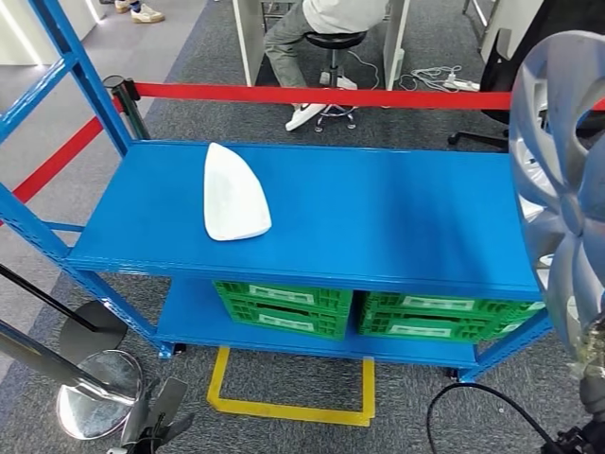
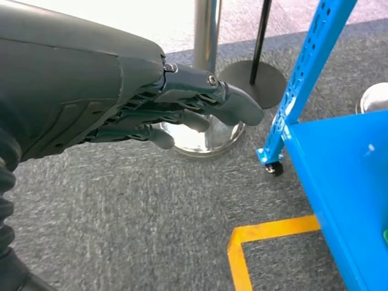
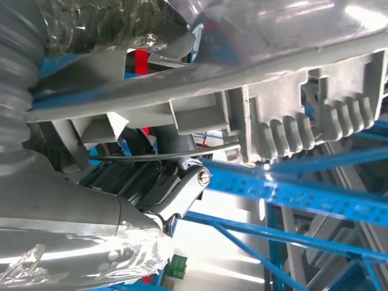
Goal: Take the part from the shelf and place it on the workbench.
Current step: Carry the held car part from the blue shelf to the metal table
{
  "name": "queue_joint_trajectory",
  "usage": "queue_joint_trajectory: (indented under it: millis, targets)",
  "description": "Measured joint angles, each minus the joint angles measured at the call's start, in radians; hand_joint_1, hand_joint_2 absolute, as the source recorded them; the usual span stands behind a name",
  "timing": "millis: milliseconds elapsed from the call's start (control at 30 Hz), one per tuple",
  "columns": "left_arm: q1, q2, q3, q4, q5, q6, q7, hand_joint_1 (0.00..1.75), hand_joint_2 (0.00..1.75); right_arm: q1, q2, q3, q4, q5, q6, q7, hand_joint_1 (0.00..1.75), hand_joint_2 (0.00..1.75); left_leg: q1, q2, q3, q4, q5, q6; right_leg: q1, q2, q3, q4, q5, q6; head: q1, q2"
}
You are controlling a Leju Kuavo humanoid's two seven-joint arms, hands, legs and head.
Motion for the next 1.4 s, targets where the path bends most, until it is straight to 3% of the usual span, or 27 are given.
queue_joint_trajectory:
  millis: [100, 133, 167, 200, 267, 300, 333, 433, 500, 600, 633, 667, 700, 767, 833, 867, 933, 967, 1000, 1033, 1100, 1133, 1167, 1200, 1267, 1333, 1400]
  targets:
    - [0.0, 0.0, 0.0, 0.0, 0.0, 0.0, 0.0, 0.0, 1.75, -0.001, 0.0, 0.0, 0.0, -0.003, 0.0, 0.0, 1.75, 1.75, 0.005, 0.0, -0.055, 0.184, -0.122, -0.011, 0.002, -0.002, -0.03, 0.002, 0.022, -0.008, -0.003, 0.0]
    - [0.0, 0.0, 0.0, 0.0, 0.0, 0.0, 0.001, 0.0, 1.75, -0.001, 0.0, 0.0, 0.0, -0.004, 0.0, 0.0, 1.75, 1.75, 0.005, 0.0, -0.058, 0.219, -0.139, -0.012, 0.003, -0.002, -0.041, 0.003, 0.03, -0.008, -0.003, 0.0]
    - [0.0, 0.0, 0.0, 0.0, 0.0, 0.001, 0.002, 0.0, 1.75, 0.0, 0.0, 0.0, 0.0, -0.004, 0.0, 0.0, 1.75, 1.75, 0.005, 0.0, -0.042, 0.217, -0.137, -0.01, 0.004, -0.002, -0.052, 0.004, 0.037, -0.007, -0.003, 0.0]
    - [0.0, 0.0, 0.0, 0.0, 0.0, 0.001, 0.003, 0.0, 1.75, 0.0, 0.0, 0.0, 0.0, -0.005, 0.0, 0.0, 1.75, 1.75, 0.004, 0.0, -0.006, 0.173, -0.119, -0.005, 0.006, -0.001, -0.062, 0.005, 0.045, -0.006, -0.003, 0.0]
    - [-0.003, 0.001, 0.0, 0.0, 0.0, 0.002, 0.004, 0.0, 1.75, 0.0, 0.0, 0.0, 0.0, -0.005, 0.0, 0.0, 1.75, 1.75, 0.0, 0.0, 0.095, 0.024, -0.076, 0.011, 0.009, 0.0, -0.076, 0.006, 0.059, -0.001, -0.003, 0.0]
    - [-0.005, 0.002, -0.001, 0.0, 0.0, 0.003, 0.004, 0.0, 1.75, 0.0, 0.0, 0.0, 0.0, -0.005, 0.0, 0.0, 1.75, 1.75, -0.003, 0.0, 0.13, -0.036, -0.063, 0.018, 0.01, 0.0, -0.081, 0.006, 0.065, 0.003, -0.003, 0.0]
    - [-0.007, 0.002, -0.001, 0.0, 0.0, 0.004, 0.004, 0.0, 1.75, -0.001, 0.0, 0.0, 0.0, -0.005, 0.0, 0.0, 1.75, 1.75, -0.007, 0.0, 0.148, -0.071, -0.057, 0.024, 0.01, -0.002, -0.085, 0.007, 0.072, 0.009, -0.003, 0.0]
    - [-0.005, 0.0, -0.001, 0.0, -0.001, 0.004, 0.006, 0.0, 1.75, -0.001, -0.001, -0.001, 0.0, -0.006, 0.0, 0.001, 1.75, 1.75, -0.012, 0.002, 0.142, -0.085, -0.038, 0.038, 0.005, -0.004, -0.091, 0.004, 0.088, 0.027, -0.003, 0.0]
    - [-0.006, -0.003, 0.0, 0.0, 0.0, 0.005, 0.006, 0.0, 1.75, -0.001, -0.004, -0.001, 0.0, -0.006, 0.0, 0.001, 1.75, 1.75, -0.008, 0.005, 0.129, -0.093, -0.015, 0.051, 0.005, -0.002, -0.11, 0.034, 0.047, 0.037, 0.0, 0.0]
    - [-0.008, -0.005, 0.0, 0.0, 0.0, 0.006, 0.007, 0.0, 1.75, -0.001, -0.008, -0.002, 0.0, -0.006, 0.0, 0.001, 1.75, 1.75, -0.007, 0.008, 0.091, -0.093, 0.016, 0.059, 0.003, -0.001, -0.163, 0.215, -0.088, 0.048, 0.004, 0.0]
    - [-0.007, -0.006, 0.0, 0.0, 0.0, 0.006, 0.007, 0.0, 1.75, 0.0, -0.009, -0.002, 0.0, -0.006, 0.0, 0.001, 1.75, 1.75, -0.007, 0.009, 0.077, -0.093, 0.026, 0.058, 0.002, -0.001, -0.17, 0.268, -0.108, 0.051, 0.004, 0.0]
    - [-0.007, -0.007, 0.0, 0.0, 0.0, 0.006, 0.007, 0.0, 1.75, 0.0, -0.01, -0.002, 0.0, -0.008, 0.0, 0.001, 1.75, 1.75, -0.007, 0.009, 0.064, -0.092, 0.036, 0.057, 0.002, -0.001, -0.162, 0.288, -0.106, 0.053, 0.004, 0.0]
    - [-0.007, -0.008, 0.0, 0.0, 0.0, 0.006, 0.007, 0.0, 1.75, 0.0, -0.01, -0.002, 0.0, -0.01, 0.0, 0.002, 1.75, 1.75, -0.006, 0.009, 0.051, -0.09, 0.045, 0.054, 0.001, -0.001, -0.134, 0.271, -0.085, 0.054, 0.004, 0.0]
    - [-0.007, -0.009, 0.0, 0.0, 0.0, 0.006, 0.008, 0.0, 1.75, -0.001, -0.011, -0.002, 0.0, -0.022, 0.0, 0.008, 1.75, 1.75, -0.006, 0.009, 0.03, -0.084, 0.059, 0.047, -0.001, -0.001, -0.03, 0.138, -0.044, 0.055, 0.004, 0.0]
    - [-0.007, -0.011, 0.0, 0.0, 0.002, 0.007, 0.008, 0.0, 1.75, -0.003, -0.012, -0.002, 0.0, -0.037, 0.0, 0.015, 1.75, 1.75, -0.008, 0.008, 0.014, -0.073, 0.071, 0.037, 0.0, 0.001, 0.059, 0.007, -0.044, 0.05, 0.003, 0.0]
    - [-0.007, -0.011, 0.0, 0.0, 0.002, 0.008, 0.008, 0.0, 1.75, -0.002, -0.012, -0.002, -0.001, -0.044, 0.0, 0.018, 1.75, 1.75, -0.009, 0.008, 0.009, -0.07, 0.077, 0.031, 0.002, 0.002, 0.073, -0.021, -0.052, 0.045, 0.003, 0.0]
    - [-0.004, -0.01, 0.0, 0.0, 0.004, 0.009, 0.009, 0.0, 1.75, 0.0, -0.012, -0.002, -0.001, -0.056, 0.0, 0.021, 1.75, 1.75, -0.009, 0.008, 0.003, -0.068, 0.087, 0.02, 0.003, 0.002, 0.062, -0.025, -0.046, 0.028, 0.003, 0.0]
    - [-0.002, -0.01, 0.0, 0.0, 0.005, 0.01, 0.009, 0.0, 1.75, 0.0, -0.013, -0.003, -0.002, -0.06, 0.0, 0.022, 1.75, 1.75, -0.008, 0.007, -0.001, -0.061, 0.077, 0.014, 0.002, 0.001, 0.055, -0.025, -0.04, 0.017, 0.003, 0.0]
    - [0.0, -0.009, 0.0, 0.0, 0.006, 0.01, 0.009, 0.0, 1.75, 0.0, -0.013, -0.003, -0.003, -0.063, 0.0, 0.022, 1.75, 1.75, -0.006, 0.006, -0.01, -0.041, 0.049, 0.008, 0.001, -0.001, 0.048, -0.025, -0.031, 0.007, 0.001, 0.0]
    - [0.001, -0.009, 0.0, 0.0, 0.007, 0.011, 0.009, 0.0, 1.75, 0.0, -0.013, -0.003, -0.004, -0.066, 0.0, 0.022, 1.75, 1.75, -0.005, 0.005, -0.022, 0.0, 0.003, 0.002, -0.001, -0.002, 0.039, -0.026, -0.02, -0.002, -0.001, 0.0]
    - [0.002, -0.009, 0.0, 0.0, 0.008, 0.011, 0.009, 0.0, 1.75, 0.001, -0.014, -0.003, -0.005, -0.071, 0.0, 0.023, 1.75, 1.75, -0.001, 0.005, -0.052, 0.127, -0.098, -0.006, 0.001, -0.002, 0.018, -0.023, 0.001, -0.008, -0.005, 0.0]
    - [0.002, -0.01, 0.0, 0.0, 0.008, 0.011, 0.009, 0.0, 1.75, 0.002, -0.014, -0.003, -0.005, -0.072, 0.0, 0.023, 1.75, 1.75, 0.0, 0.005, -0.06, 0.184, -0.125, -0.008, 0.002, -0.002, 0.004, -0.02, 0.01, -0.008, -0.005, 0.0]
    - [0.002, -0.01, 0.0, 0.0, 0.008, 0.011, 0.009, 0.0, 1.75, 0.003, -0.014, -0.004, -0.005, -0.073, 0.0, 0.024, 1.75, 1.75, 0.001, 0.005, -0.055, 0.215, -0.129, -0.008, 0.003, -0.002, -0.01, -0.017, 0.018, -0.008, -0.005, 0.0]
    - [0.002, -0.01, 0.0, 0.0, 0.008, 0.011, 0.009, 0.0, 1.75, 0.003, -0.014, -0.004, -0.005, -0.075, 0.0, 0.024, 1.75, 1.75, 0.001, 0.005, -0.035, 0.211, -0.114, -0.006, 0.004, -0.002, -0.024, -0.014, 0.026, -0.007, -0.005, 0.0]
    - [0.001, -0.009, 0.0, 0.0, 0.009, 0.011, 0.009, 0.0, 1.75, 0.004, -0.014, -0.004, -0.006, -0.079, 0.0, 0.024, 1.75, 1.75, -0.001, 0.004, 0.051, 0.103, -0.066, 0.006, 0.006, -0.001, -0.046, -0.007, 0.039, -0.003, -0.005, 0.0]
    - [-0.001, -0.008, 0.0, 0.0, 0.009, 0.011, 0.009, 0.0, 1.75, 0.005, -0.015, -0.004, -0.008, -0.088, 0.0, 0.022, 1.75, 1.75, -0.005, 0.003, 0.142, -0.035, -0.053, 0.022, 0.01, -0.001, -0.059, -0.003, 0.052, 0.005, -0.004, 0.0]
    - [-0.002, -0.007, 0.0, 0.0, 0.009, 0.012, 0.009, 0.0, 1.75, 0.005, -0.015, -0.004, -0.011, -0.098, 0.0, 0.018, 1.75, 1.75, -0.011, 0.002, 0.171, -0.094, -0.058, 0.031, 0.009, -0.003, -0.067, -0.004, 0.067, 0.017, -0.004, 0.0]
